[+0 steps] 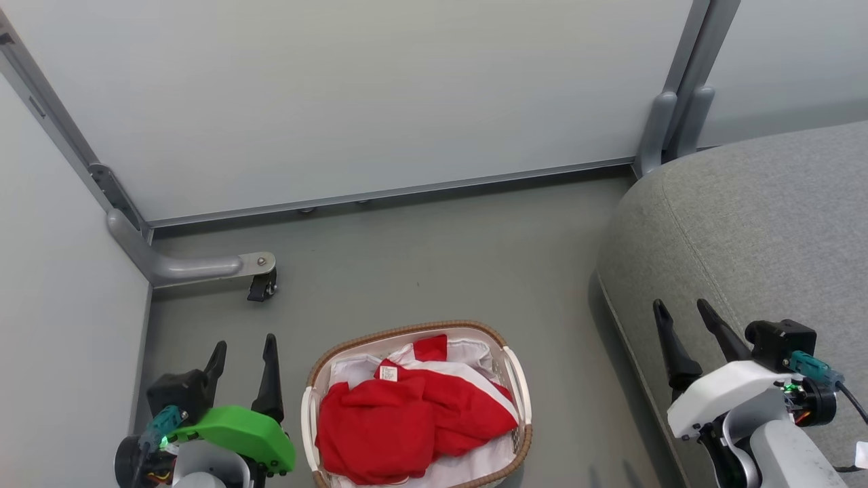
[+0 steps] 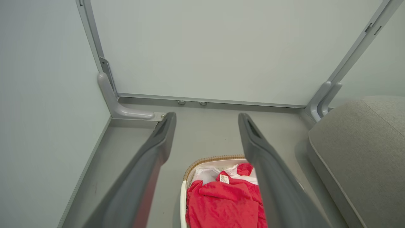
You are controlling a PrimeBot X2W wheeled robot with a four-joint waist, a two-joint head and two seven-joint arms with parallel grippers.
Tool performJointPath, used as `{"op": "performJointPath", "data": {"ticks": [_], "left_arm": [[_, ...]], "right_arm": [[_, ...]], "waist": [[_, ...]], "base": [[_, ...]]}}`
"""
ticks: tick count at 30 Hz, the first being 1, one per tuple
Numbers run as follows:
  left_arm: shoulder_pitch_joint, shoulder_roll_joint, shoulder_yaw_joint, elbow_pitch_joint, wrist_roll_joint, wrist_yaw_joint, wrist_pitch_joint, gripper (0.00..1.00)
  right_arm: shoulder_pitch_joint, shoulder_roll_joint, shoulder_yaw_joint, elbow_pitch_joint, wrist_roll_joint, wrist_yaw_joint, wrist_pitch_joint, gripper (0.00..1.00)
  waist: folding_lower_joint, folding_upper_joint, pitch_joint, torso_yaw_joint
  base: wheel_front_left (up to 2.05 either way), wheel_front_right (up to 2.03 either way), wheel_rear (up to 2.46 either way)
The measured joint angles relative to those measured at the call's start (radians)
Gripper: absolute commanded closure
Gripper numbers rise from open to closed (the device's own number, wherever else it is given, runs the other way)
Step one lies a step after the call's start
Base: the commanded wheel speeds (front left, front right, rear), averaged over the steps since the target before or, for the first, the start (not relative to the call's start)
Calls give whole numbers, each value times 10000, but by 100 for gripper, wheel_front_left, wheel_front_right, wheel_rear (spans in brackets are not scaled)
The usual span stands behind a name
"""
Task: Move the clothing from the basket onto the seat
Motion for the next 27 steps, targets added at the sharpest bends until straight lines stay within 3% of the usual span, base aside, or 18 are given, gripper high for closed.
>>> {"op": "performJointPath", "data": {"ticks": [16,27], "left_arm": [[24,-171,186,35,1239,-148,-334,0],[-552,-316,88,376,2084,-324,-548,0]], "right_arm": [[0,38,132,184,-1329,2,-322,0],[-864,113,405,-165,-2115,4,-550,0]], "waist": [[0,0,85,-35],[0,0,1075,-305]], "base": [[0,0,0],[0,0,0]]}}
